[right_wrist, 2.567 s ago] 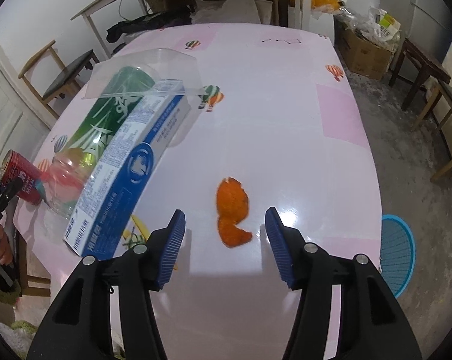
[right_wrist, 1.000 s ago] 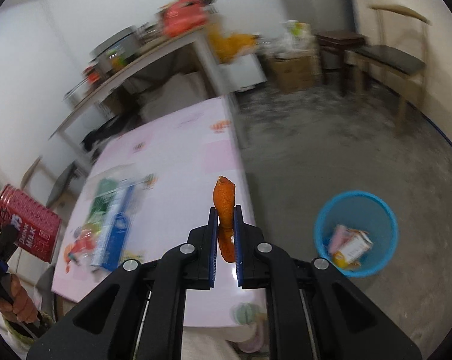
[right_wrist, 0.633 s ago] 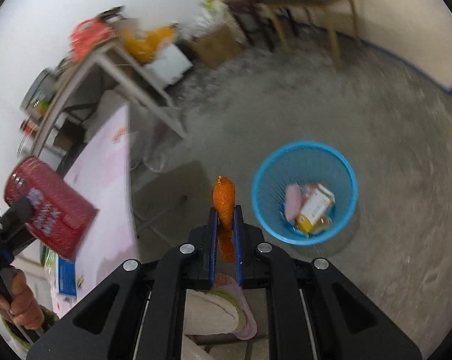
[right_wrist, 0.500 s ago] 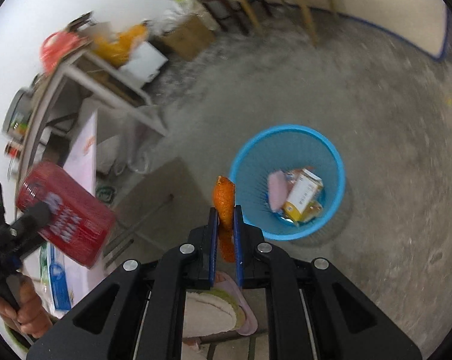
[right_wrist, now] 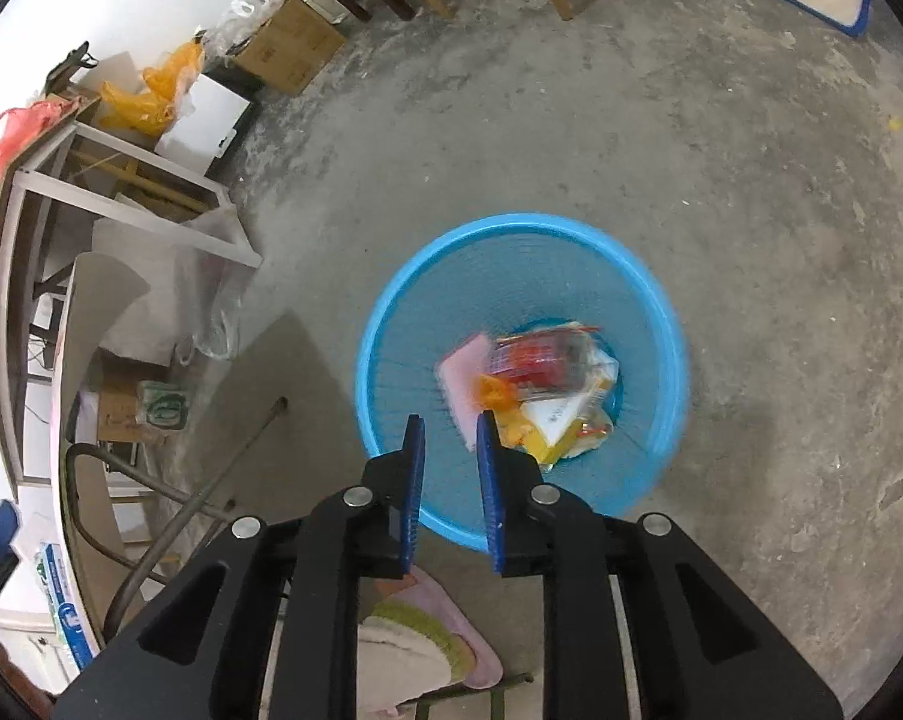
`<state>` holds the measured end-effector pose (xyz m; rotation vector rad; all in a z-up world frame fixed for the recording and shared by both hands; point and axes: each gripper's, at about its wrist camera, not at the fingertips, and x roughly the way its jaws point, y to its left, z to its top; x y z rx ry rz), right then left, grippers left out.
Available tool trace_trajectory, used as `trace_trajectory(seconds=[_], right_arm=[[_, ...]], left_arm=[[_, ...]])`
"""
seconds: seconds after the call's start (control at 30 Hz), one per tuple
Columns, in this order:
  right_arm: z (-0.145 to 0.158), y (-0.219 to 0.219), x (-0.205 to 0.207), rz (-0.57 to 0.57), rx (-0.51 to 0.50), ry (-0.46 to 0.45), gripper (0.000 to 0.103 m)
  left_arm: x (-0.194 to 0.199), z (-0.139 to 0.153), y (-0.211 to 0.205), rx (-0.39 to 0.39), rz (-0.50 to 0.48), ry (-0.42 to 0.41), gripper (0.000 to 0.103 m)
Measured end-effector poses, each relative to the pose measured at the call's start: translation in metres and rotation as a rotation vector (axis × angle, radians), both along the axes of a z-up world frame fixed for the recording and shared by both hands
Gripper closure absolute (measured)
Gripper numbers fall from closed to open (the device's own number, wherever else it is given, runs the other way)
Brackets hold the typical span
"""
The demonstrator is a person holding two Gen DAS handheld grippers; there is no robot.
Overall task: Collect trash
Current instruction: 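Carry the peel and red can over the blue wastebasket and open both tools, then move both open tools back over the table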
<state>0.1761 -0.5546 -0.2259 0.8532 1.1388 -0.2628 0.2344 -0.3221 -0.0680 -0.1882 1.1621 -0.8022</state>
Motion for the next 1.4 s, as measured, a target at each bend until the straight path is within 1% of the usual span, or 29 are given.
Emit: trace_trajectory(seconds=[0.13,0.23,0.37,0.4,0.47,0.5,0.53,0.57,0.63,0.73,0.77,0.8,0.87,0.97,1.1,1.17,1.27,1.33,1.4], right_arm=[[0.002,0.001,0.002,0.003,-0.02,0.002,0.081],[0.011,0.005,-0.004,-0.007,-0.017,-0.019,0.081],[0.036,0.014,-0.018,0.007,-0.061,-0.049,0.073],[0.047,0.019,-0.024,0.019,-0.078,-0.063,0.072],[0.071,0.03,-0.035,0.042,-0.118,-0.091,0.063],[0.082,0.035,-0.038,0.052,-0.13,-0.107,0.062],[0.095,0.041,-0.043,0.067,-0.146,-0.128,0.058],[0.109,0.048,-0.049,0.085,-0.166,-0.149,0.053],[0.136,0.065,-0.057,0.122,-0.21,-0.185,0.047],[0.173,0.095,-0.058,0.204,-0.226,-0.246,0.042],[0.181,0.103,-0.056,0.224,-0.226,-0.256,0.04],[0.191,0.117,-0.051,0.258,-0.22,-0.277,0.039],[0.208,0.149,-0.038,0.327,-0.19,-0.315,0.034],[0.225,0.194,-0.022,0.423,-0.166,-0.351,0.031],[0.241,0.278,0.005,0.608,-0.101,-0.379,0.03],[0.249,0.317,0.019,0.686,-0.061,-0.386,0.03],[0.249,0.361,0.034,0.754,-0.004,-0.373,0.03],[0.238,0.394,0.043,0.791,0.056,-0.322,0.03],[0.224,0.42,0.049,0.812,0.083,-0.277,0.03]], left_arm=[[-0.011,0.021,0.017,-0.024,0.008,-0.045,0.028],[-0.02,0.032,0.03,-0.036,0.01,-0.074,0.028],[-0.034,0.046,0.054,-0.026,0.02,-0.124,0.028],[-0.041,0.051,0.066,-0.021,0.028,-0.143,0.028],[-0.055,0.058,0.085,-0.025,0.034,-0.172,0.026],[-0.063,0.062,0.097,-0.026,0.037,-0.193,0.024],[-0.073,0.063,0.108,-0.023,0.044,-0.218,0.022],[-0.08,0.065,0.119,-0.011,0.054,-0.241,0.022],[-0.097,0.064,0.142,0.018,0.073,-0.275,0.021],[-0.124,0.06,0.18,0.055,0.116,-0.305,0.02],[-0.134,0.058,0.195,0.071,0.136,-0.317,0.02],[-0.14,0.056,0.207,0.084,0.154,-0.326,0.02],[-0.157,0.052,0.239,0.111,0.223,-0.344,0.02],[-0.18,0.05,0.285,0.127,0.322,-0.372,0.02],[-0.204,0.048,0.339,0.142,0.476,-0.417,0.02],[-0.211,0.048,0.358,0.135,0.527,-0.433,0.02],[-0.219,0.047,0.391,0.098,0.613,-0.437,0.02],[-0.222,0.045,0.405,0.09,0.649,-0.44,0.02],[-0.227,0.043,0.42,0.085,0.673,-0.448,0.02]])
